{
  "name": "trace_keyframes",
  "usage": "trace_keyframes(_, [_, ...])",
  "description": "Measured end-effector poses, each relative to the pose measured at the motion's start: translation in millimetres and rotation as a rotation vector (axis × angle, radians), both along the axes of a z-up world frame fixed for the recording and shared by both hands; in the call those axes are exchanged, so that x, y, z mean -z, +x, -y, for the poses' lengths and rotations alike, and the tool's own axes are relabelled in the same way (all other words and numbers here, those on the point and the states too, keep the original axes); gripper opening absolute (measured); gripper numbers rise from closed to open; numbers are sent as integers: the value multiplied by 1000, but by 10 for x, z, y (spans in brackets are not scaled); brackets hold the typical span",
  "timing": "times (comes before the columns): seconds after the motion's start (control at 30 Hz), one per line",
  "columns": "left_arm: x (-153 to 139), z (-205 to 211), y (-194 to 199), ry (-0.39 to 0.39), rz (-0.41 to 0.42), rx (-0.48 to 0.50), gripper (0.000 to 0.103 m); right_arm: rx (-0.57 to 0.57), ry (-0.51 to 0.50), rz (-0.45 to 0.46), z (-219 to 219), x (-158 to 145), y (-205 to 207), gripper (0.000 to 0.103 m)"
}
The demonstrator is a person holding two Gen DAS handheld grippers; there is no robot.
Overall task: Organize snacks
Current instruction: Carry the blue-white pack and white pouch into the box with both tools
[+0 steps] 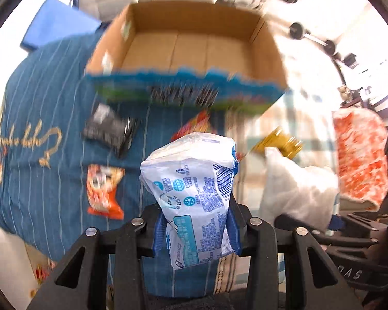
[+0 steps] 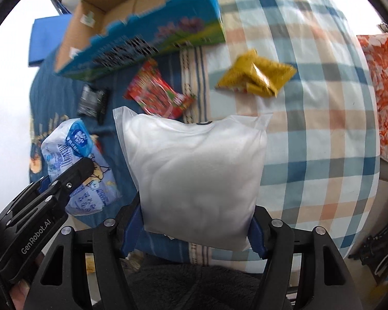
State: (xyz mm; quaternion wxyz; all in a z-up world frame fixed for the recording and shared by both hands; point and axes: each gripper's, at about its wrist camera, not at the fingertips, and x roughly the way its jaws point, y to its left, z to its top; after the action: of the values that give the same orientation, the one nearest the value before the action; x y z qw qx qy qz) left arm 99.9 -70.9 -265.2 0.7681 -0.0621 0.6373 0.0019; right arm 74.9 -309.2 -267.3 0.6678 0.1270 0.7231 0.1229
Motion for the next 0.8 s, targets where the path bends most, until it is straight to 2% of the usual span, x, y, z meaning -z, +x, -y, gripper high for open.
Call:
trace_keyframes(0.1, [-289, -71, 232, -16, 60, 35, 36, 17, 33, 57, -32, -353, 117, 70])
trace_keyframes(0.23, [-729, -129, 572, -43, 128, 101, 36, 51, 56, 128, -301, -688, 343, 70])
trace_keyframes(0.43, [-1101, -275, 1092, -56, 203, 171, 36, 101, 76, 211, -718, -956, 949, 70])
trace_keyframes(0.63, [-1250, -438, 1676, -58, 244, 203, 36, 113, 40, 262, -957, -1090, 1555, 70])
trace_keyframes(0.8, [-1091, -593, 2200, -92, 207, 200, 36, 102, -13, 269, -1198, -980, 2152, 70])
